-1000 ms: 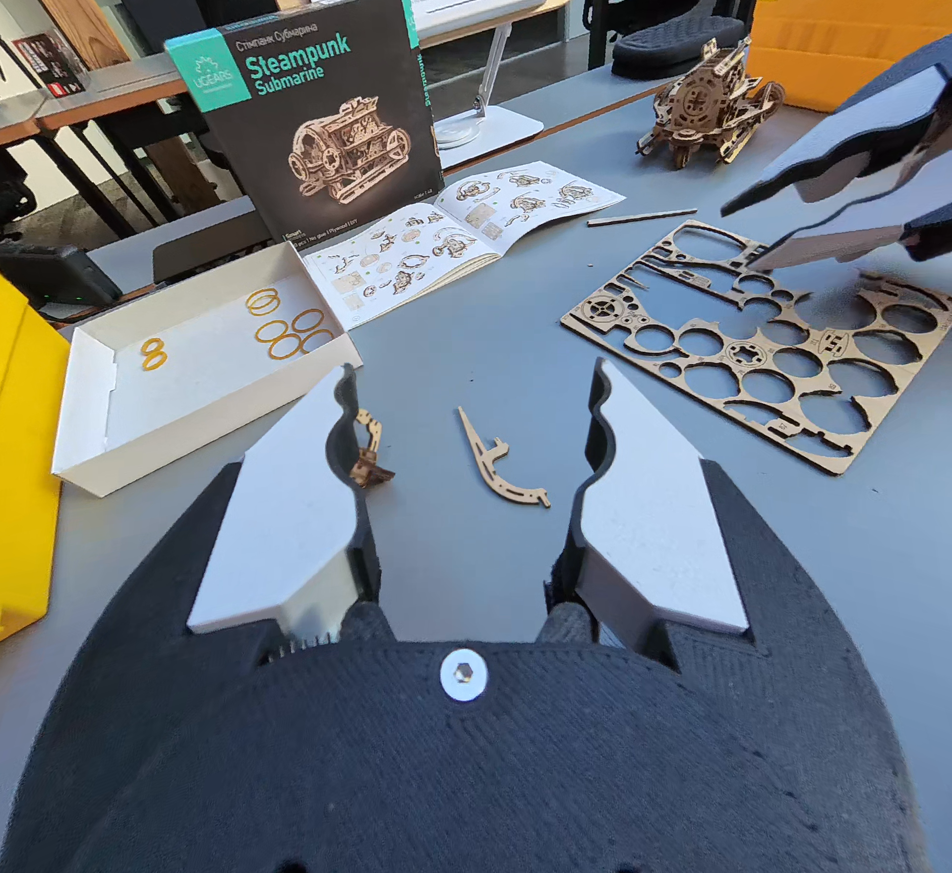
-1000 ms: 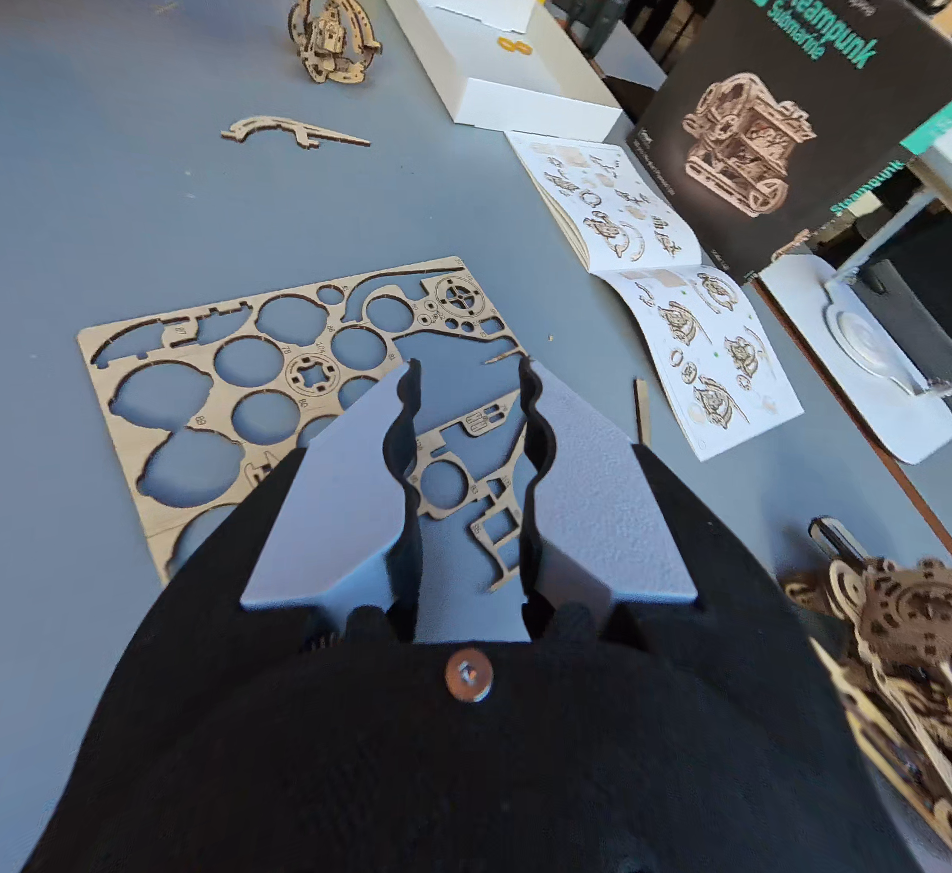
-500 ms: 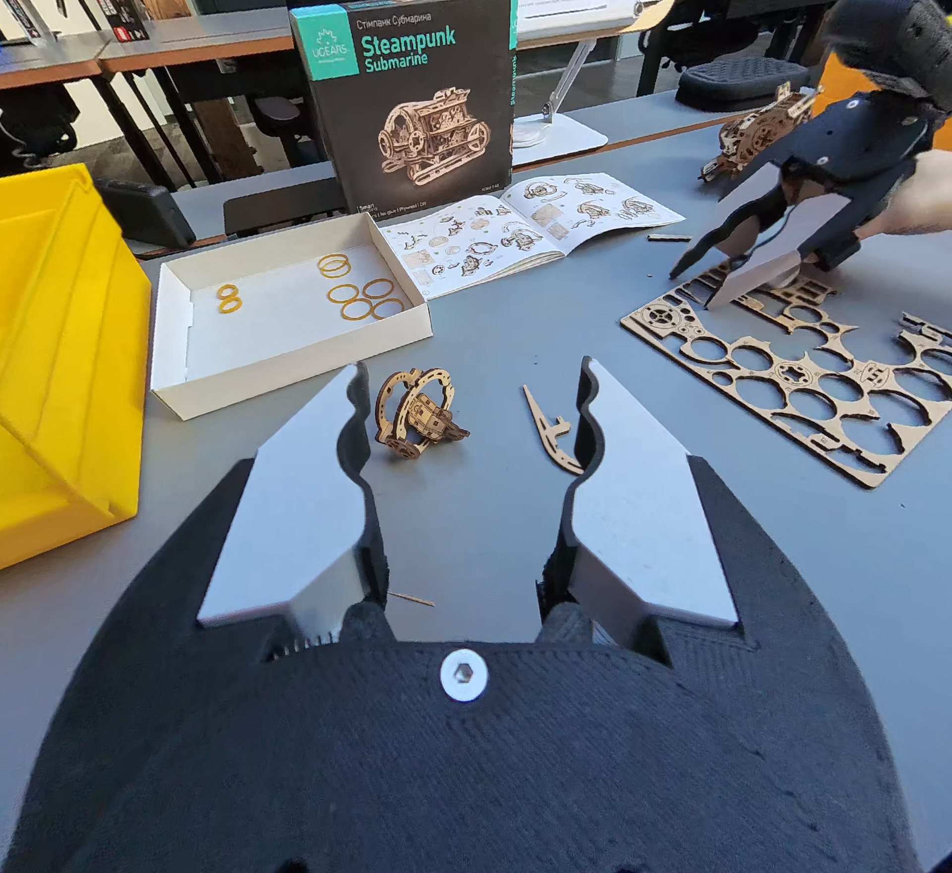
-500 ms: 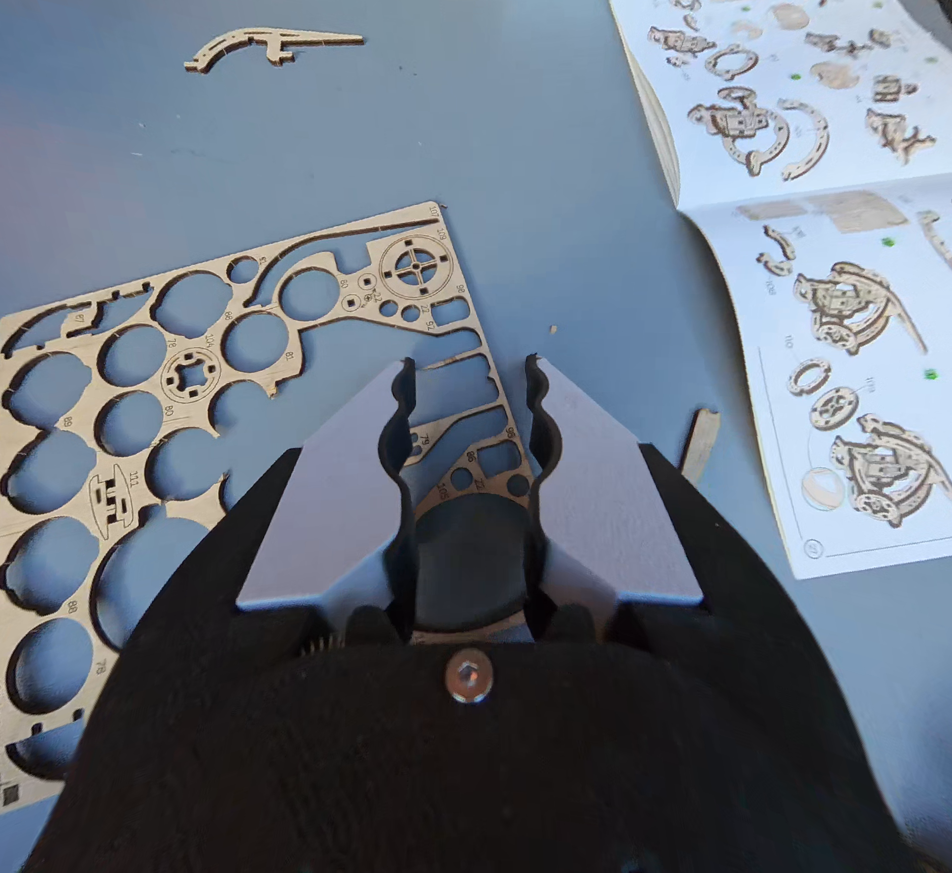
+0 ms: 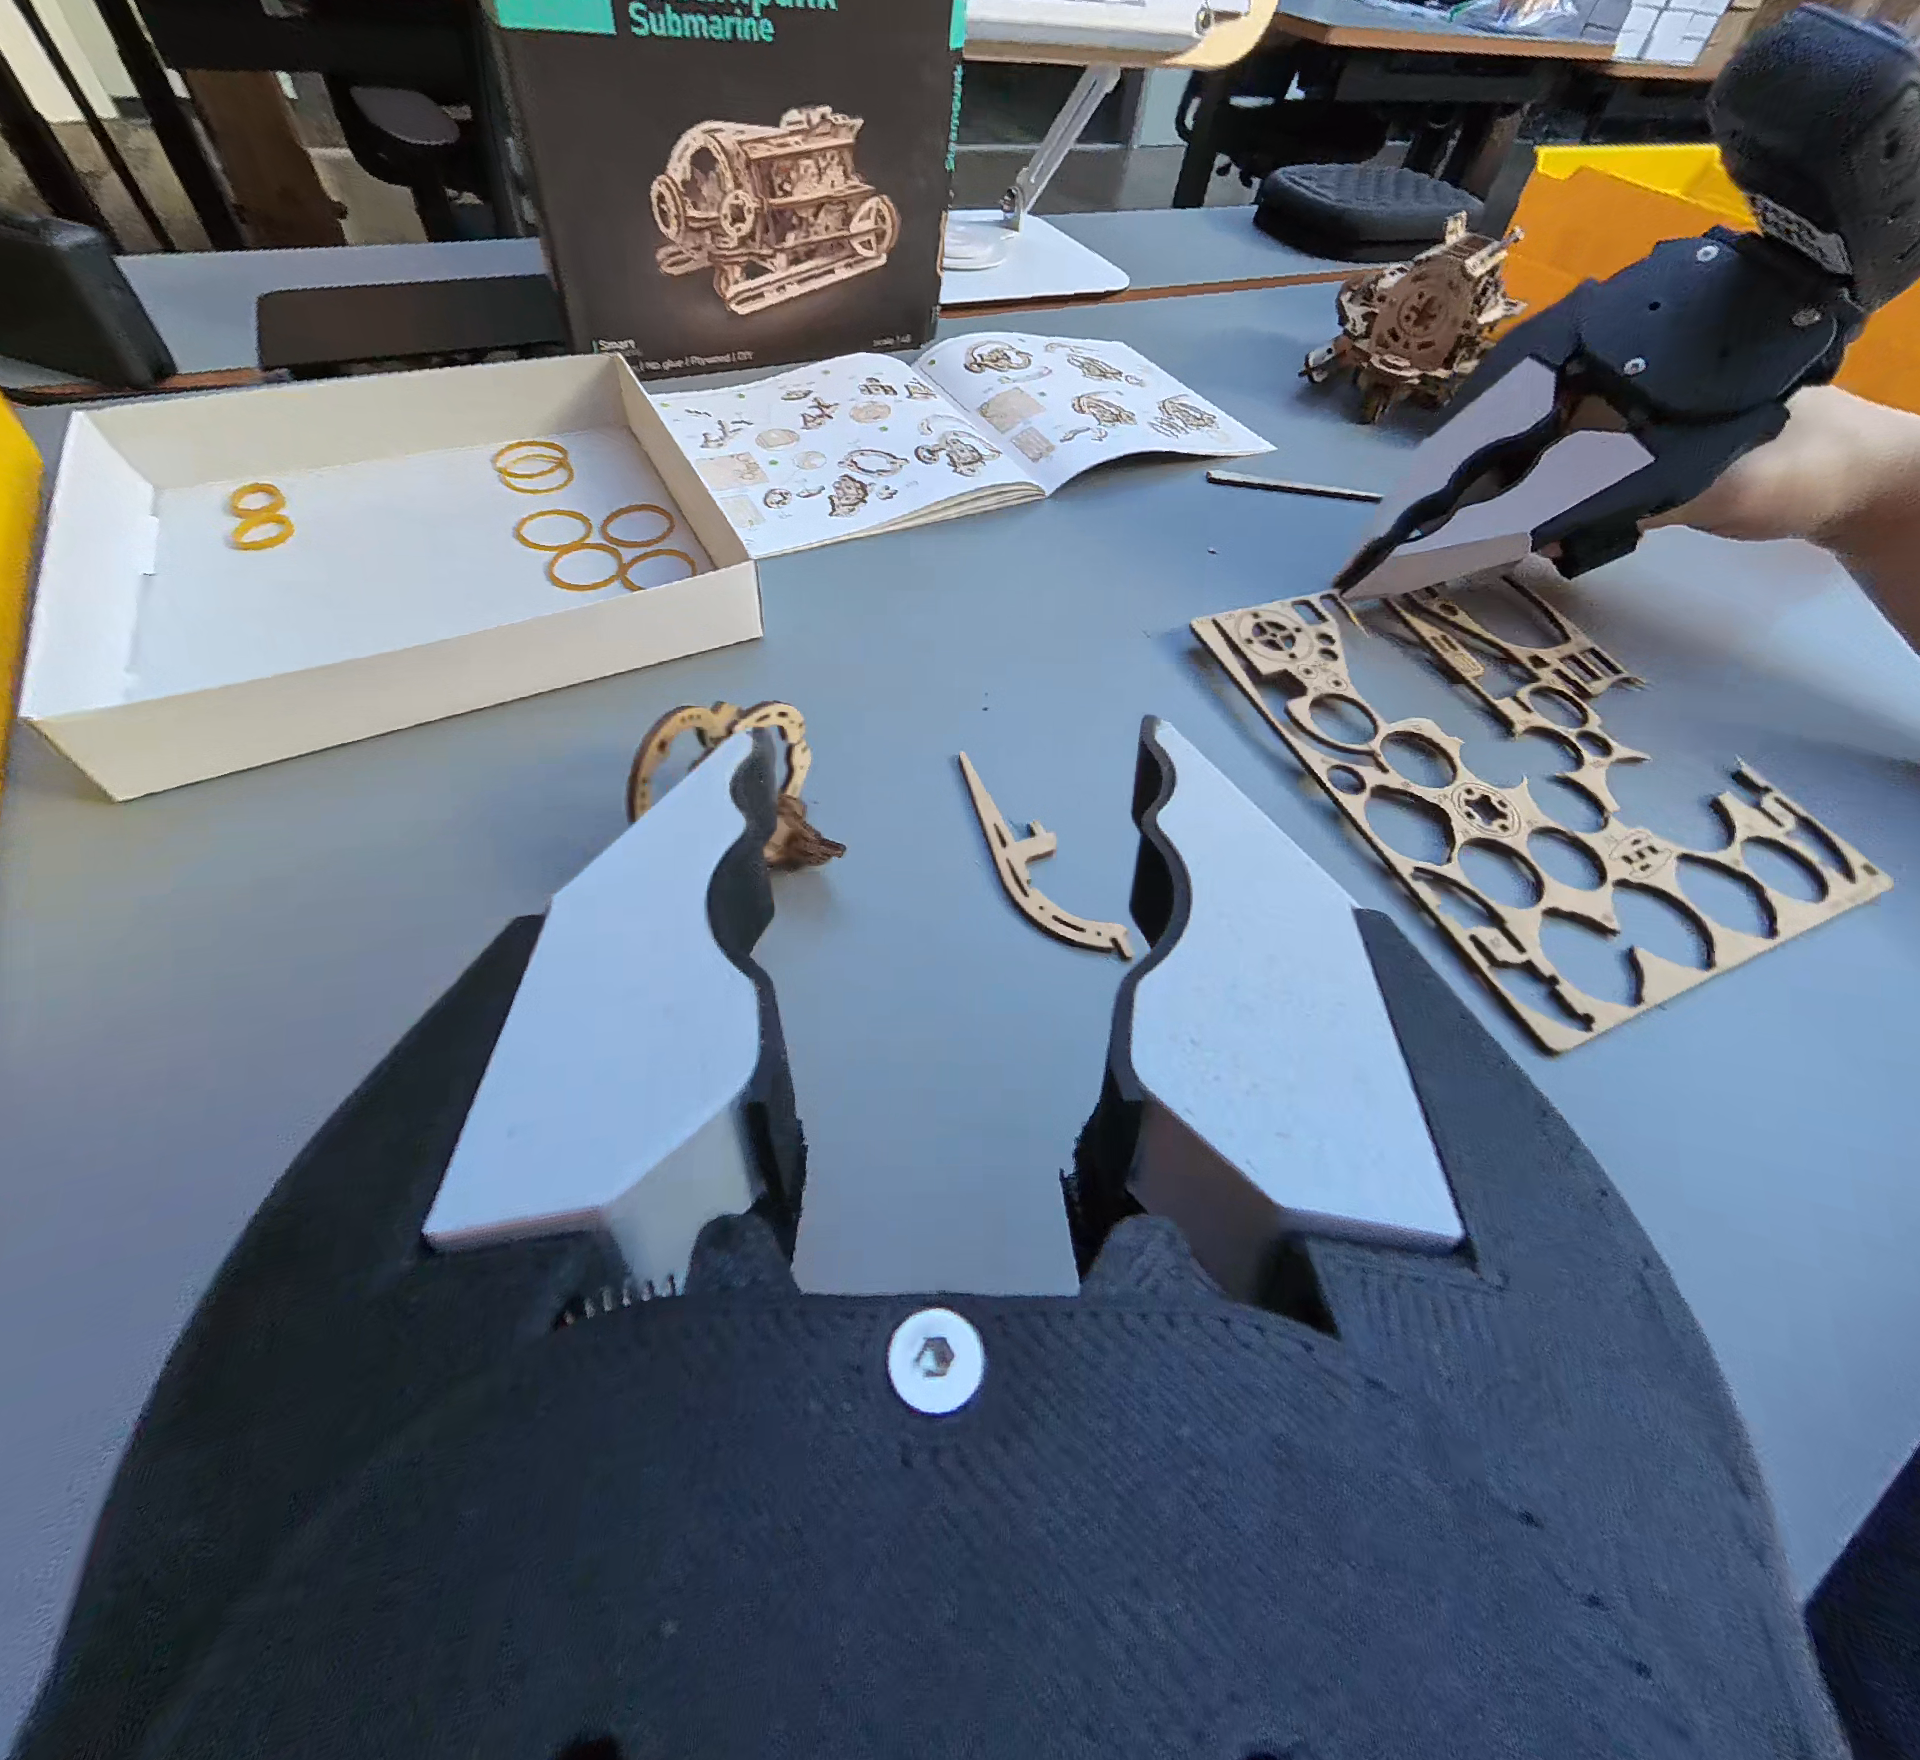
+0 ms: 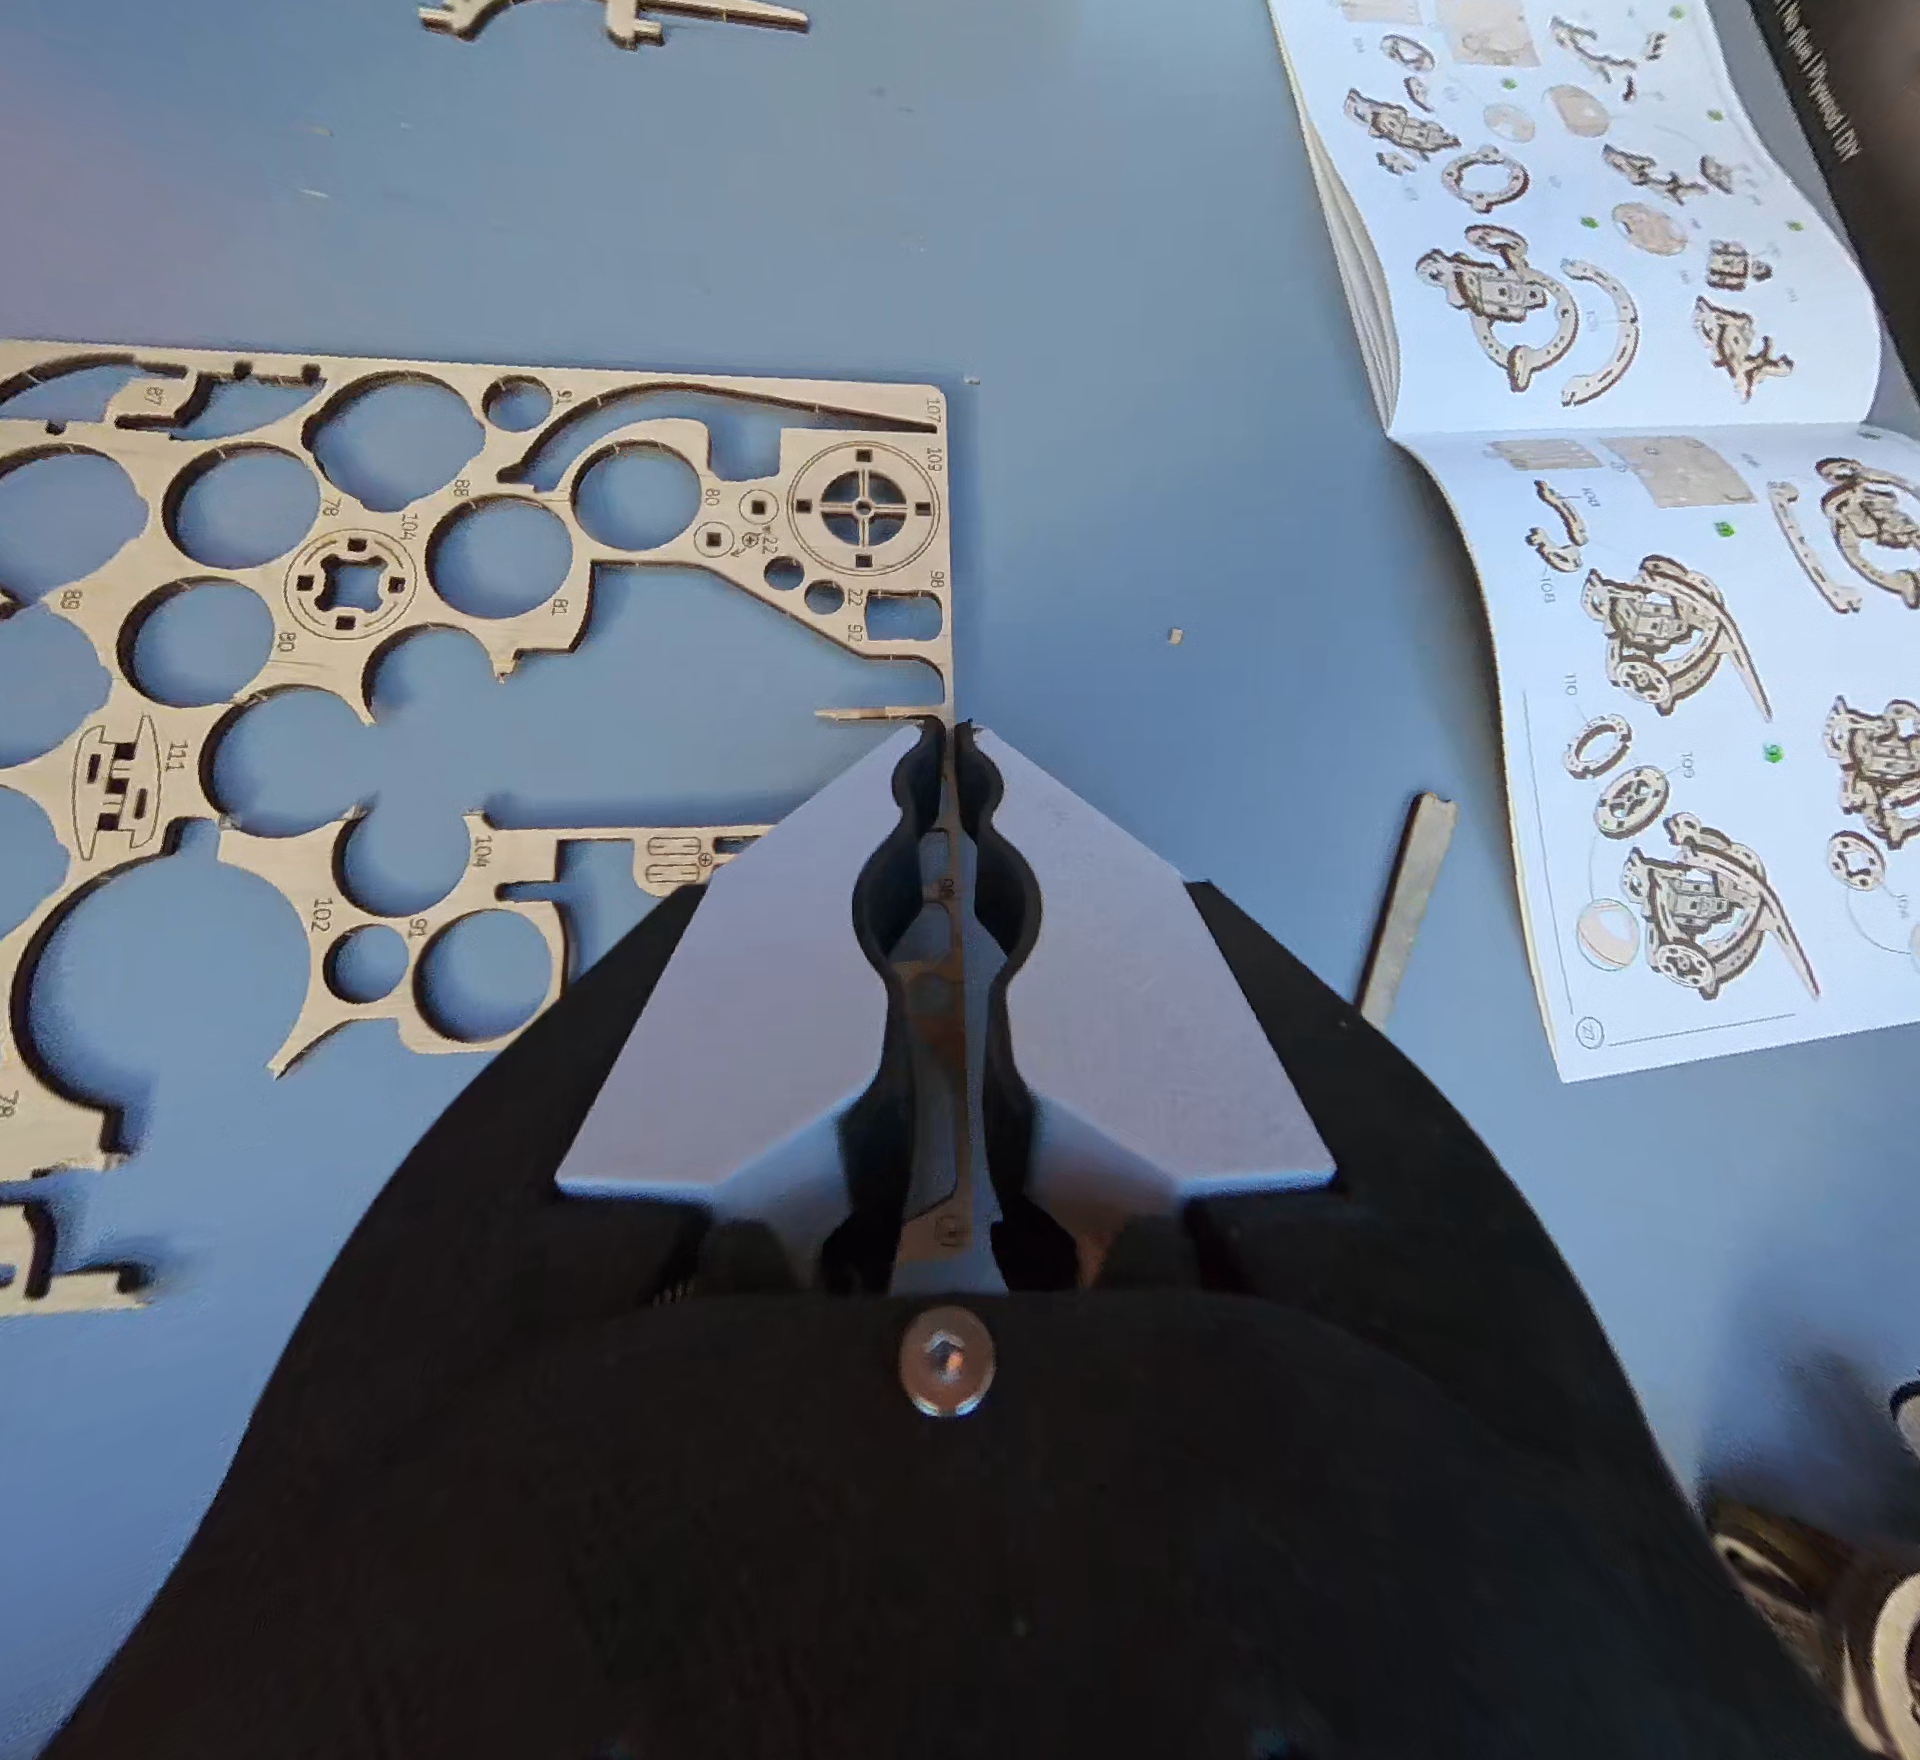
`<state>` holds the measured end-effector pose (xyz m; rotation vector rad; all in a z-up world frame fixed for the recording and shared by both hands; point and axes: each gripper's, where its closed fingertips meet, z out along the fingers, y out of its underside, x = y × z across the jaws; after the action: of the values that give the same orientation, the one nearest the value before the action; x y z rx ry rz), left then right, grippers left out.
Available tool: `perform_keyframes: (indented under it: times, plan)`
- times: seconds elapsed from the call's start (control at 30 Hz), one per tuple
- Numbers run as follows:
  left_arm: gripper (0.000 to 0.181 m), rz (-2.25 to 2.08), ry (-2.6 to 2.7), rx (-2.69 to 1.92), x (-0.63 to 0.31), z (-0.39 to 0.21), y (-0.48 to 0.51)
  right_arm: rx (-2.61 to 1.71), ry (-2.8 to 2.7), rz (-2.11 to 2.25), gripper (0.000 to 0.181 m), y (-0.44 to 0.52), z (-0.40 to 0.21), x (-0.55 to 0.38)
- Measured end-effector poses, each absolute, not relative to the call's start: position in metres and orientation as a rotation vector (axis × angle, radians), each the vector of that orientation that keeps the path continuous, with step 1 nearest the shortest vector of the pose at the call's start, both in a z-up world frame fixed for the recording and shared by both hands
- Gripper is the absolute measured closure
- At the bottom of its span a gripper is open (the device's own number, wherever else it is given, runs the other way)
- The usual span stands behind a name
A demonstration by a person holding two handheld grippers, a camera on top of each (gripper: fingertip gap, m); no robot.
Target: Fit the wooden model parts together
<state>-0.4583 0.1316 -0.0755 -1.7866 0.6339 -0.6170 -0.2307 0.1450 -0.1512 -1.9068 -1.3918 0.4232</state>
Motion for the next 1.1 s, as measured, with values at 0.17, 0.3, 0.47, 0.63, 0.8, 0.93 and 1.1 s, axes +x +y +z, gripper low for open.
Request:
perform_keyframes:
  times: [0.17,0.3,0.47,0.63,0.8,0.93,1.1]
  plan:
    - [0.117,-0.667,0.723,-1.790,-0.431,-0.082,0.124,-1.876,-1.390,0.327,0.181,0.137,-0.152,-0.229]
    - [0.120,-0.768,0.772,-1.759,-0.403,-0.078,0.114,-1.755,-1.324,0.288,0.181,0.137,-0.128,-0.234]
    - [0.127,-0.956,0.849,-1.781,-0.367,-0.082,0.101,-1.610,-1.224,0.258,0.181,0.128,-0.095,-0.234]
    - [0.129,-1.224,0.835,-1.710,-0.336,-0.074,0.099,-1.523,-1.180,0.187,0.181,0.120,-0.079,-0.228]
    - [0.129,-1.321,0.900,-1.750,-0.315,-0.087,0.095,-1.463,-1.148,0.149,0.181,0.120,-0.066,-0.227]
    - [0.139,-1.409,1.000,-1.785,-0.304,-0.094,0.086,-1.415,-1.151,0.079,0.180,0.120,-0.061,-0.227]
    - [0.163,-1.570,1.022,-1.768,-0.302,-0.090,0.078,-1.395,-1.136,0.088,0.181,0.119,-0.057,-0.230]
